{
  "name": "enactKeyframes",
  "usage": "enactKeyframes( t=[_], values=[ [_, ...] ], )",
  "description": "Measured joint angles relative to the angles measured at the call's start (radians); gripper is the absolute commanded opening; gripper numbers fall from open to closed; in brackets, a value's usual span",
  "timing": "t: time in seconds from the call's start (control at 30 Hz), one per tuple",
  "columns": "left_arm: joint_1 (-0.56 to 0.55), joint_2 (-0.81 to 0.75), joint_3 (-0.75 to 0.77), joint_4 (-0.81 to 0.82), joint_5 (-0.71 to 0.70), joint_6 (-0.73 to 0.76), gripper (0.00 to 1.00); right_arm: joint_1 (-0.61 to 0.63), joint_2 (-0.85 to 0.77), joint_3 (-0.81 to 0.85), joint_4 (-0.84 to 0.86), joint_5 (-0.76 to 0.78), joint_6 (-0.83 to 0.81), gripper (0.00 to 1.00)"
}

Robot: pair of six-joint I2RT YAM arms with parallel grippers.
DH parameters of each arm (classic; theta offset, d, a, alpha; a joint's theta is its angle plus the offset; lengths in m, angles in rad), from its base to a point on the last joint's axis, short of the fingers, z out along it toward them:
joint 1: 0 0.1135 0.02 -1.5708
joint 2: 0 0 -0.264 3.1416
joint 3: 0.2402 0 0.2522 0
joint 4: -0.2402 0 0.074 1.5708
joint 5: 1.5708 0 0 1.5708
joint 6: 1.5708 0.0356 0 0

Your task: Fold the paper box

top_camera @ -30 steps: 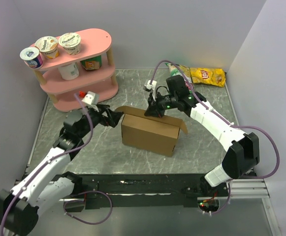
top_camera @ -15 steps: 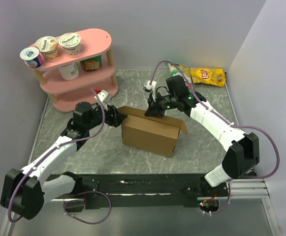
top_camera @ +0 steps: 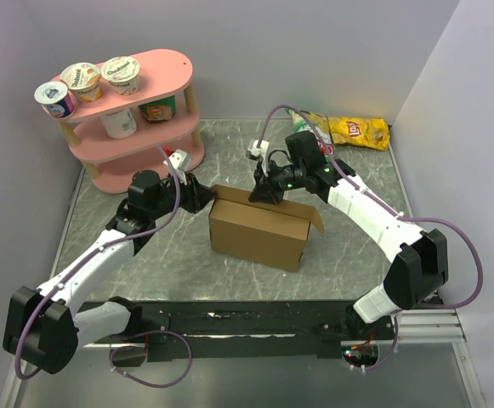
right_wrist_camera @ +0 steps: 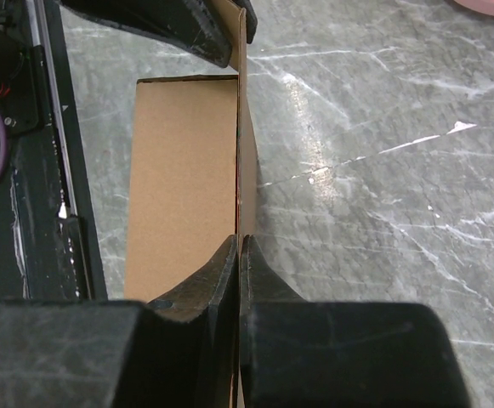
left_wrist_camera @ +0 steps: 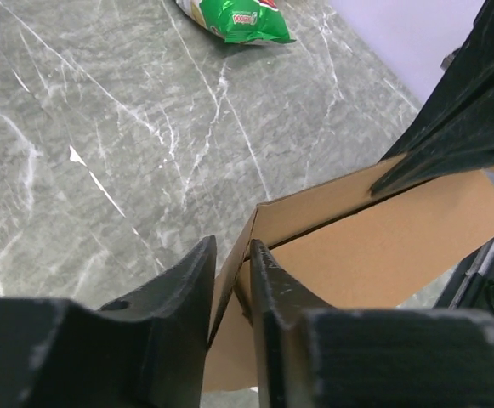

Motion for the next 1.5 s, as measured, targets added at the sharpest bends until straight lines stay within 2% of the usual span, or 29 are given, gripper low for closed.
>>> enactKeyframes(
  t=[0.17,0.37,0.47,0.53,0.6,0.7,0.73,0.8,0.83,0.87,0.93,1.0,1.13,1.23,1.3,1.4,1.47,1.5],
  values=[
    [-0.019,0.003,0.014,-0.033,-0.029,-0.042,0.18,0.006,0.0,0.0,0.004,0.018,0.0,0.05],
    [-0.061,0.021,0.055,-0.089,-0.126,-0.049,0.14,0.016,0.0,0.0,0.017,0.06,-0.004,0.01],
    [-0.083,0.023,0.075,-0.127,-0.183,-0.052,0.1,0.026,-0.006,-0.008,0.039,0.102,-0.005,0.01],
    [-0.093,0.024,0.087,-0.149,-0.211,-0.06,0.04,0.038,-0.018,-0.023,0.059,0.134,-0.007,0.01],
    [-0.101,0.025,0.1,-0.173,-0.235,-0.068,0.01,0.055,-0.043,-0.056,0.093,0.172,-0.009,0.04],
    [-0.117,0.026,0.109,-0.191,-0.26,-0.075,0.01,0.08,-0.09,-0.112,0.144,0.225,-0.008,0.22],
    [-0.125,0.026,0.109,-0.192,-0.269,-0.078,0.01,0.089,-0.108,-0.133,0.162,0.245,-0.006,0.36],
    [-0.145,0.023,0.109,-0.19,-0.284,-0.077,0.01,0.102,-0.14,-0.171,0.19,0.288,0.011,0.43],
    [-0.16,0.018,0.106,-0.192,-0.288,-0.077,0.01,0.107,-0.16,-0.196,0.2,0.311,0.023,0.53],
    [-0.175,0.012,0.1,-0.192,-0.29,-0.077,0.01,0.11,-0.175,-0.215,0.203,0.328,0.034,0.56],
    [-0.195,-0.004,0.088,-0.193,-0.291,-0.076,0.01,0.115,-0.205,-0.246,0.217,0.357,0.06,0.61],
    [-0.208,-0.023,0.076,-0.197,-0.291,-0.075,0.01,0.118,-0.25,-0.278,0.231,0.383,0.086,0.61],
    [-0.212,-0.035,0.073,-0.21,-0.291,-0.076,0.01,0.123,-0.355,-0.327,0.265,0.41,0.118,0.45],
    [-0.215,-0.035,0.073,-0.211,-0.293,-0.089,0.01,0.13,-0.397,-0.352,0.296,0.42,0.127,0.39],
    [-0.219,-0.035,0.073,-0.21,-0.293,-0.095,0.01,0.134,-0.41,-0.373,0.314,0.428,0.125,0.39],
    [-0.227,-0.037,0.068,-0.202,-0.304,-0.095,0.01,0.144,-0.427,-0.405,0.353,0.462,0.126,0.5],
    [-0.235,-0.041,0.063,-0.196,-0.317,-0.093,0.01,0.168,-0.442,-0.429,0.377,0.497,0.129,0.67],
    [-0.239,-0.043,0.062,-0.196,-0.321,-0.092,0.01,0.184,-0.454,-0.442,0.386,0.519,0.138,0.72]
  ],
)
